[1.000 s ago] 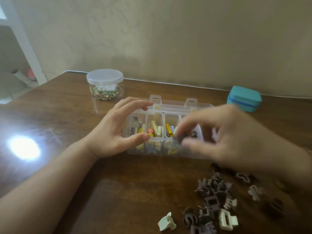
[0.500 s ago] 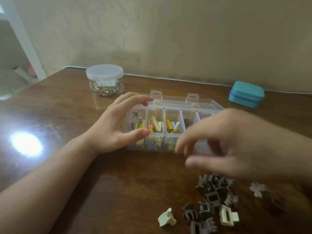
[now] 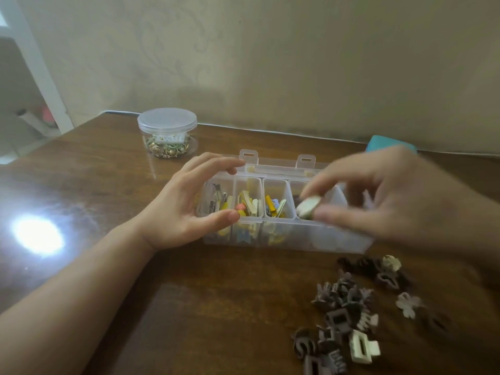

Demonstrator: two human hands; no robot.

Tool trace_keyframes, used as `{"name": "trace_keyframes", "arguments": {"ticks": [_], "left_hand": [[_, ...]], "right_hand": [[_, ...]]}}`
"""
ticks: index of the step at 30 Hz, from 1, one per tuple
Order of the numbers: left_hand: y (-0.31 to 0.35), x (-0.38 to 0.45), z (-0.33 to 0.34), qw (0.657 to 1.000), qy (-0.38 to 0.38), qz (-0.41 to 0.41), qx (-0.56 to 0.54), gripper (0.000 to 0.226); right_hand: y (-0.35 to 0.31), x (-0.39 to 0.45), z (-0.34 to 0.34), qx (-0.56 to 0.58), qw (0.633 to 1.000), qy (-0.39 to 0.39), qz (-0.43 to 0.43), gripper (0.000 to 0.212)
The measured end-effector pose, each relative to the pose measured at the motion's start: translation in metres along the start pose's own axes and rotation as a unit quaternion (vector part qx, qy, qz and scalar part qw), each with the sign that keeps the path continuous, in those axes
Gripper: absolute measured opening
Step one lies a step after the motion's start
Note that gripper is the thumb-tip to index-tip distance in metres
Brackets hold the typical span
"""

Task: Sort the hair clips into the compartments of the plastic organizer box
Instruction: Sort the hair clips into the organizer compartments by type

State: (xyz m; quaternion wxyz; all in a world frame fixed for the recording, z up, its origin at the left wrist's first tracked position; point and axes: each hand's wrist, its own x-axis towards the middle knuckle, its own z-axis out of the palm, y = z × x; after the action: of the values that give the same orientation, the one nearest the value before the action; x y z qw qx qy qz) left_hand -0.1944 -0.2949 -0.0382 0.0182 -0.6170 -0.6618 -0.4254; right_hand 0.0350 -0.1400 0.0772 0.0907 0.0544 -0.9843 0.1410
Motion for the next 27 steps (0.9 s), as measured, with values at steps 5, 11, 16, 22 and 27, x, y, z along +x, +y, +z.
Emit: {"name": "trace_keyframes", "arguments": {"ticks": [5,11,16,22,27], "left_hand": [[0.000,0.000,0.001,1.000,0.002,0.003,-0.002,0.067],[0.001,0.001,0.000,1.000,0.000,0.005,-0.001,0.067],[0.002,0.001,0.000,1.000,0.001,0.005,-0.005,0.068],[0.002,0.001,0.000,1.000,0.004,0.006,-0.003,0.068],[0.002,0.000,0.000,1.000,0.002,0.005,-0.005,0.068]], "right_hand": [[0.044,-0.002,0.005,-0.083,0.991,0.015,0.107,0.012],[0.043,-0.002,0.001,-0.091,0.992,0.021,0.085,0.019],[0.015,-0.009,0.010,-0.120,0.984,-0.126,0.043,0.039],[0.000,-0.009,0.042,-0.172,0.967,-0.187,-0.001,0.027],[0.006,-0.005,0.035,-0.148,0.976,-0.160,-0.003,0.022]]}}
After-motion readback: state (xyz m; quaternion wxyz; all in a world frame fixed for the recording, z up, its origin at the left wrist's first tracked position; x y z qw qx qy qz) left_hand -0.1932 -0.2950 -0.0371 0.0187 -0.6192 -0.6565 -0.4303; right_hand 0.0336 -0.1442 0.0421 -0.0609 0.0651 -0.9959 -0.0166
